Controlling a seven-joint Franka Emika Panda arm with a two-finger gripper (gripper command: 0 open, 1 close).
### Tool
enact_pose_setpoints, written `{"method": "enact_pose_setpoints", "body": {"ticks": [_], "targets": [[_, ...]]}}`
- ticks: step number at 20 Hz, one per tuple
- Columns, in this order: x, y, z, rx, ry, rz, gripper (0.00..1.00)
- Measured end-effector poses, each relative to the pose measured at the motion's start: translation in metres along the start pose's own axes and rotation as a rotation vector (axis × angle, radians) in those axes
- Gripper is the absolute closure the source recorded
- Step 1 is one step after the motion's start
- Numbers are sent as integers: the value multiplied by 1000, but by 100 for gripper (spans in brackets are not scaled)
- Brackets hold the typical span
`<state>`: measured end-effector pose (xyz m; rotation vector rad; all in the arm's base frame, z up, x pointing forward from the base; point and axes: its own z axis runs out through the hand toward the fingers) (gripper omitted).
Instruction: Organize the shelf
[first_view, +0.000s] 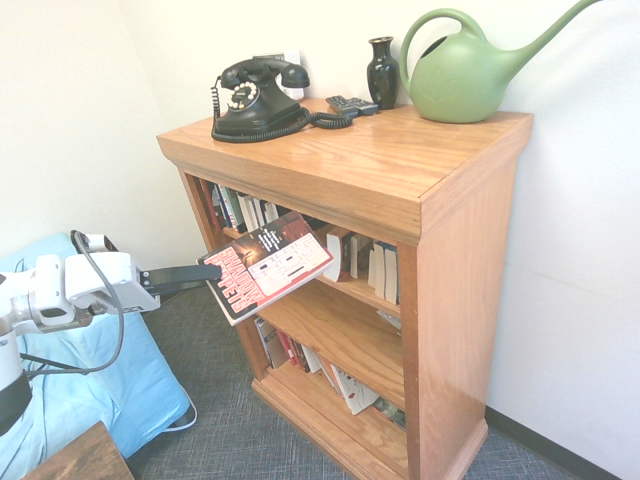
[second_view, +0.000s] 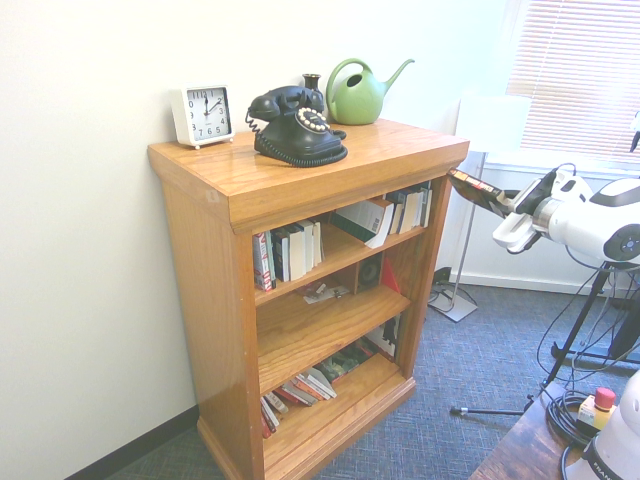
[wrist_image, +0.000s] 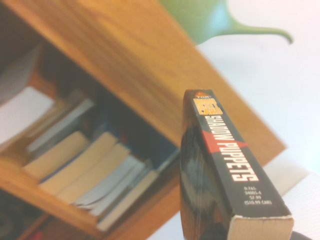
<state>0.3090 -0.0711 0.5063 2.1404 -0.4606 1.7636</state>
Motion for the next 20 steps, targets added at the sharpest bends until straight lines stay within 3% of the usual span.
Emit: {"method": "enact_pose_setpoints", "body": {"ticks": [10,20], "targets": [[-39,-66,30,104,-164,-49,100],[-29,-124,57,207,-264,20,100]]}}
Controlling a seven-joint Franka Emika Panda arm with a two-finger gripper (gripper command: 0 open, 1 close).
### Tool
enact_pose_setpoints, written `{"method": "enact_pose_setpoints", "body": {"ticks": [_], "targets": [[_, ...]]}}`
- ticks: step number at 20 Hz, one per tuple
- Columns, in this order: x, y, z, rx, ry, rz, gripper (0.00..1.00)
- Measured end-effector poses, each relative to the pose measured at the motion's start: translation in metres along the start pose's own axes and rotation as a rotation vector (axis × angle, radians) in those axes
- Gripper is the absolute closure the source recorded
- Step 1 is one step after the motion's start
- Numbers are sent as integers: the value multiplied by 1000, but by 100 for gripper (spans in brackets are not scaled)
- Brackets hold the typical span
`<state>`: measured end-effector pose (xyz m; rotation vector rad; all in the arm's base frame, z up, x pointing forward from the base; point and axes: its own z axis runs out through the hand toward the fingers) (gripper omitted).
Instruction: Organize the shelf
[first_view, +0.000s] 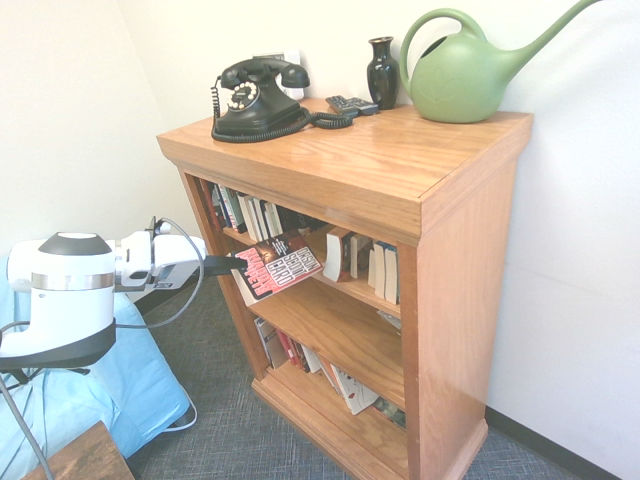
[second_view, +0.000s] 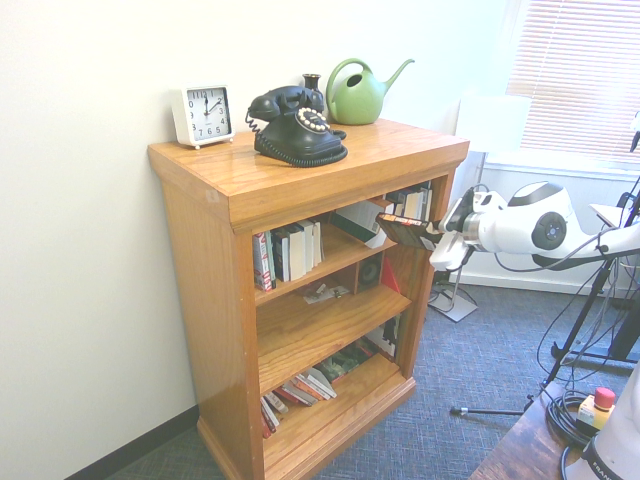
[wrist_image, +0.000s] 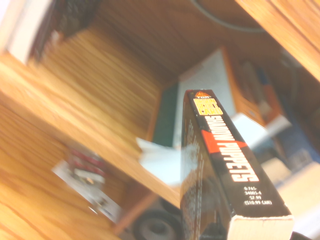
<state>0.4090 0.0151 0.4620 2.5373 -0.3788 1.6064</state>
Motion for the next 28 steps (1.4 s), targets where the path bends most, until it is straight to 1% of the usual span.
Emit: {"method": "enact_pose_setpoints", "body": {"ticks": [8,13,17,23,28], "targets": [[18,-20,23,73,-45,48,100],[17,-38,41,125,-86,84,100],[19,-49,49,159,-100,115,100],[32,-53,65,198,-111,202,100],[32,-57,91,234,-177,291,100]]}}
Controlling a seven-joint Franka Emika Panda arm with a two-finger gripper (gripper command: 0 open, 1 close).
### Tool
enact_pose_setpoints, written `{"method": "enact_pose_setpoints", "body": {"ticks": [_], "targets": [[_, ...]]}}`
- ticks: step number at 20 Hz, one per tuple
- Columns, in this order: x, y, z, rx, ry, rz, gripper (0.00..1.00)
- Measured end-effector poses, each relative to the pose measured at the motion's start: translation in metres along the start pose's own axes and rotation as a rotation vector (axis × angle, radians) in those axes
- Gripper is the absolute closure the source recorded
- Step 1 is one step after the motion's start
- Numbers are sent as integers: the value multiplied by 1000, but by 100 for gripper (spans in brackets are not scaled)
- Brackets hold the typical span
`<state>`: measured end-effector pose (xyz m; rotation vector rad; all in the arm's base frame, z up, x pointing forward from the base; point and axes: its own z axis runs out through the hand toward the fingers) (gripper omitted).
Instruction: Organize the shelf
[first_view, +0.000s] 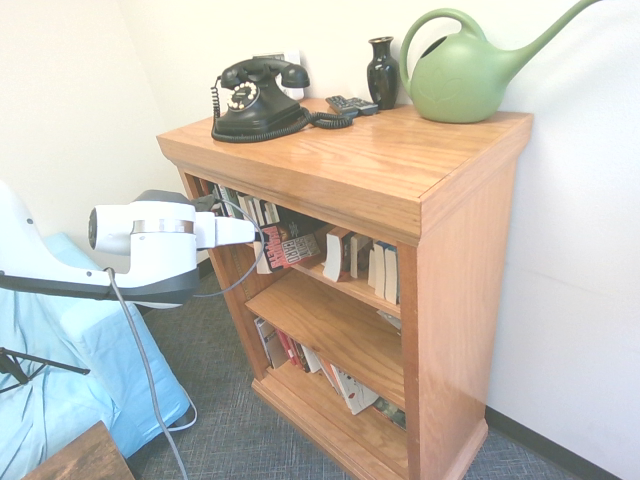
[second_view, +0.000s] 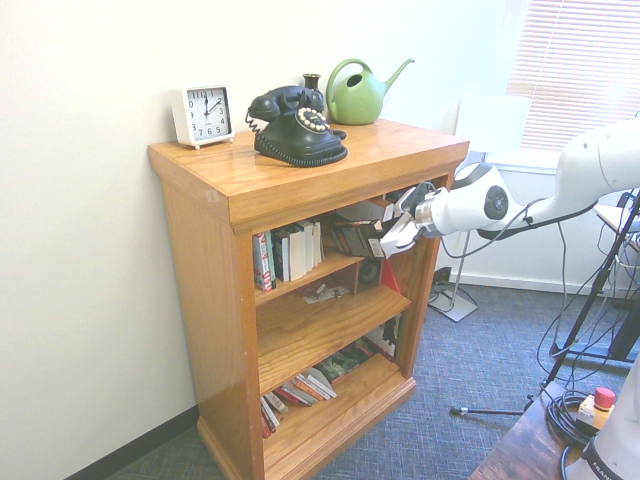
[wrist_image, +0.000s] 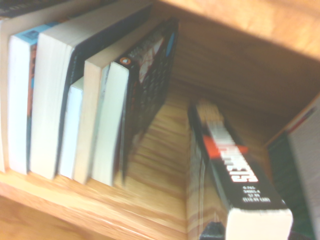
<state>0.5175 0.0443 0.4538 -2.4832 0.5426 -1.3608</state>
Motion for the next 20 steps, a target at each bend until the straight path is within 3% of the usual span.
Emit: {"method": "enact_pose_setpoints", "body": {"ticks": [6,14,20], "targets": [[18,-14,31,62,-41,88,100],[0,-10,93,102,-107,109,100],[-6,-14,97,120,-121,120,100]]}}
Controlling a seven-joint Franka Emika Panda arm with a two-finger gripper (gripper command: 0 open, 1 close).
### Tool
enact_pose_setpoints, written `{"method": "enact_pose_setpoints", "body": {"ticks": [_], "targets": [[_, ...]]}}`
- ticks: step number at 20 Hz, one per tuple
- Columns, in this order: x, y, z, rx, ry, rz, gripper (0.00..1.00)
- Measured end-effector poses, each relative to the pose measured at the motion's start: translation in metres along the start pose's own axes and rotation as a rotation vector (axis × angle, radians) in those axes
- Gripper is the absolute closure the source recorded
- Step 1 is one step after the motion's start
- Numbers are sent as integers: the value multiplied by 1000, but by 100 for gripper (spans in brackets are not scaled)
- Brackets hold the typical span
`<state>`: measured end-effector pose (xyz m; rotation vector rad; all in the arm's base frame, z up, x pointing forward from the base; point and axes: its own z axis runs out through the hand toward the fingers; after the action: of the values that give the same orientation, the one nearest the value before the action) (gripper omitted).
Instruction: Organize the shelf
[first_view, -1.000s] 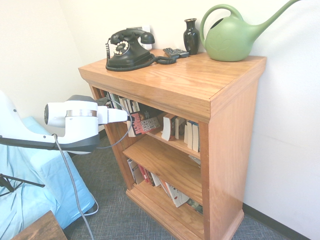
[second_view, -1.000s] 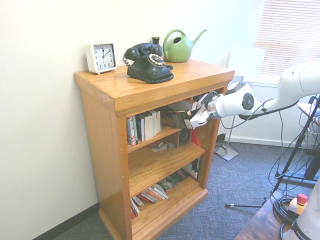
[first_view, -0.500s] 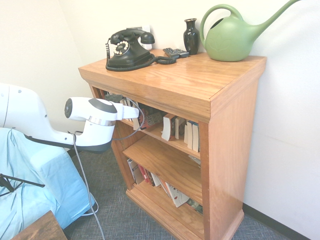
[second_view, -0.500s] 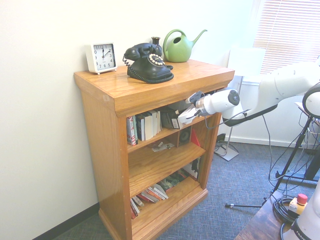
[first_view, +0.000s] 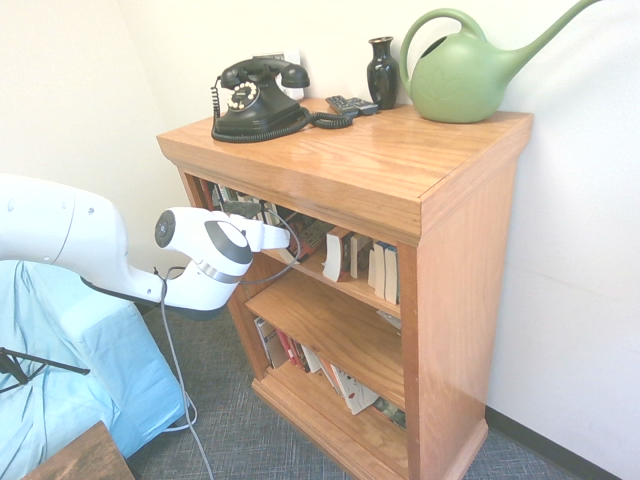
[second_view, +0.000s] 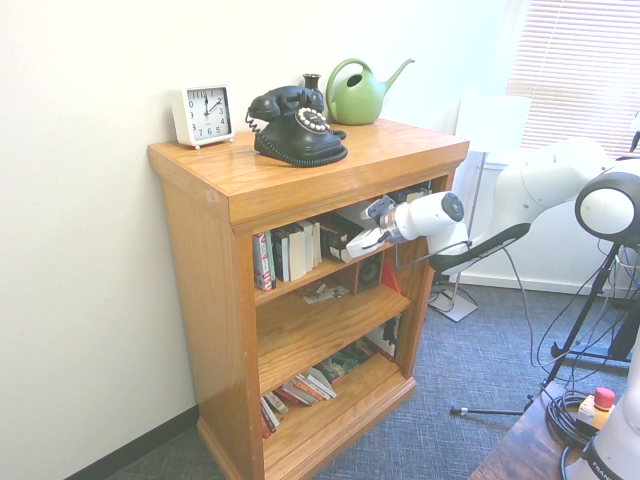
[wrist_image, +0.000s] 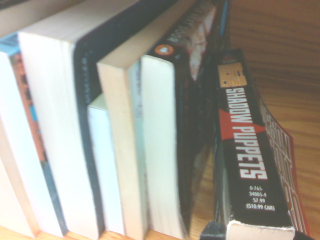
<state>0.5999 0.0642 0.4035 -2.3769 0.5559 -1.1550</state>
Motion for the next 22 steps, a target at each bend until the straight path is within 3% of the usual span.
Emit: {"method": "enact_pose_setpoints", "body": {"ticks": [1,12,22], "targets": [[-1,-2,0,2,0,-3,0],[5,-3,-10,-8,17,-46,0],[-6,13,-53,-6,27,-88,0]]}}
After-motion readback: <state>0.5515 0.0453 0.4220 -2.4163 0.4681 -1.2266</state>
